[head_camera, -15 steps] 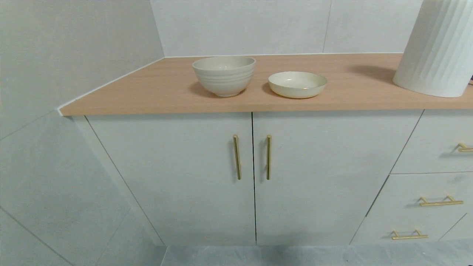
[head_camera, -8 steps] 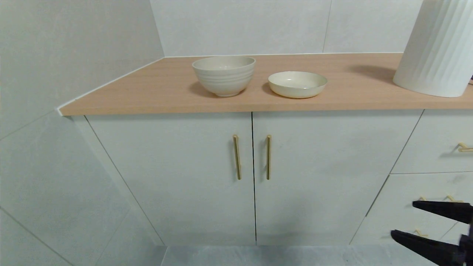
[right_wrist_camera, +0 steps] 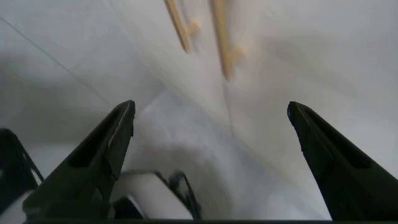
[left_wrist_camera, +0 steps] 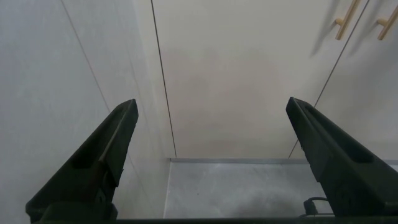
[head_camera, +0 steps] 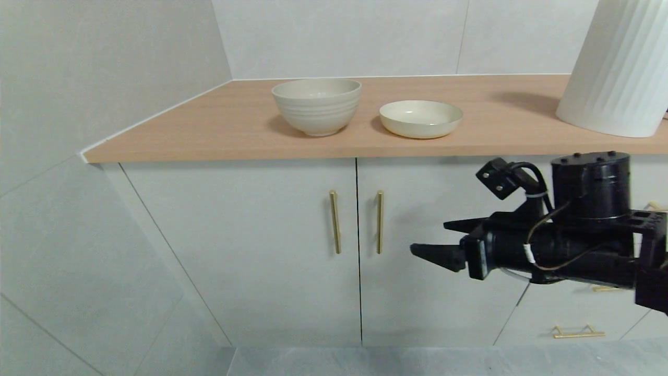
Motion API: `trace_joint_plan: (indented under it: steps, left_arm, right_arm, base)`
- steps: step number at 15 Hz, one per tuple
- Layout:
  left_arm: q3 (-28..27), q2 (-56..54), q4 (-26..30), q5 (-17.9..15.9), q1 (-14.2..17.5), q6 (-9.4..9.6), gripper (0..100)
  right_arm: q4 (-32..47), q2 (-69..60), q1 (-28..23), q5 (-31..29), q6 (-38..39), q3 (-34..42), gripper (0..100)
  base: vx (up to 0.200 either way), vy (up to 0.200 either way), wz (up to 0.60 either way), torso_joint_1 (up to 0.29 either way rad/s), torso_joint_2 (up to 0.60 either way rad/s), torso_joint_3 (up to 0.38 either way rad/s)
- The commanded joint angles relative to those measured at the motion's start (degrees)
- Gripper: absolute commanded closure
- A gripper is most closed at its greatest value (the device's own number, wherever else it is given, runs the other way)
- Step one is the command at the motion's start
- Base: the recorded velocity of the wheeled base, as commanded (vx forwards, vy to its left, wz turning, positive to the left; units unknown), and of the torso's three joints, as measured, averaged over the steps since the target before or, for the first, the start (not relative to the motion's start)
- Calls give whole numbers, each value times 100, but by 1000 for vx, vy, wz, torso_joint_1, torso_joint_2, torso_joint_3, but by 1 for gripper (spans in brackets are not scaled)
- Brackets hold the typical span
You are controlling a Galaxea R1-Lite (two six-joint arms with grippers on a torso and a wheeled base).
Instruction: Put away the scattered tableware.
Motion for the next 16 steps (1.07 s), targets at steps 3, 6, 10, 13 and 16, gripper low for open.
trace_joint_plan:
  steps: [3, 6, 10, 13, 16]
  left_arm:
    - [0, 0, -1, 2, 1, 5, 0]
    - [0, 0, -1, 2, 1, 5, 0]
    - [0, 0, -1, 2, 1, 14, 0]
    - [0, 0, -1, 2, 1, 14, 0]
    - [0, 0, -1, 2, 1, 14, 0]
  right_arm:
    - [-38, 875, 396, -9, 559, -540, 0]
    - [-55, 1025, 431, -9, 946, -786, 0]
    - [-1093, 1385, 431, -9, 1227, -760, 0]
    - [-1602, 1754, 466, -18, 1245, -734, 0]
    - [-2051, 2132, 572, -317, 1377, -795, 0]
  base:
    - [0, 0, 0, 0, 0, 0]
    - [0, 0, 0, 0, 0, 0]
    - [0, 0, 0, 0, 0, 0]
    - [0, 0, 0, 0, 0, 0]
    - [0, 0, 0, 0, 0, 0]
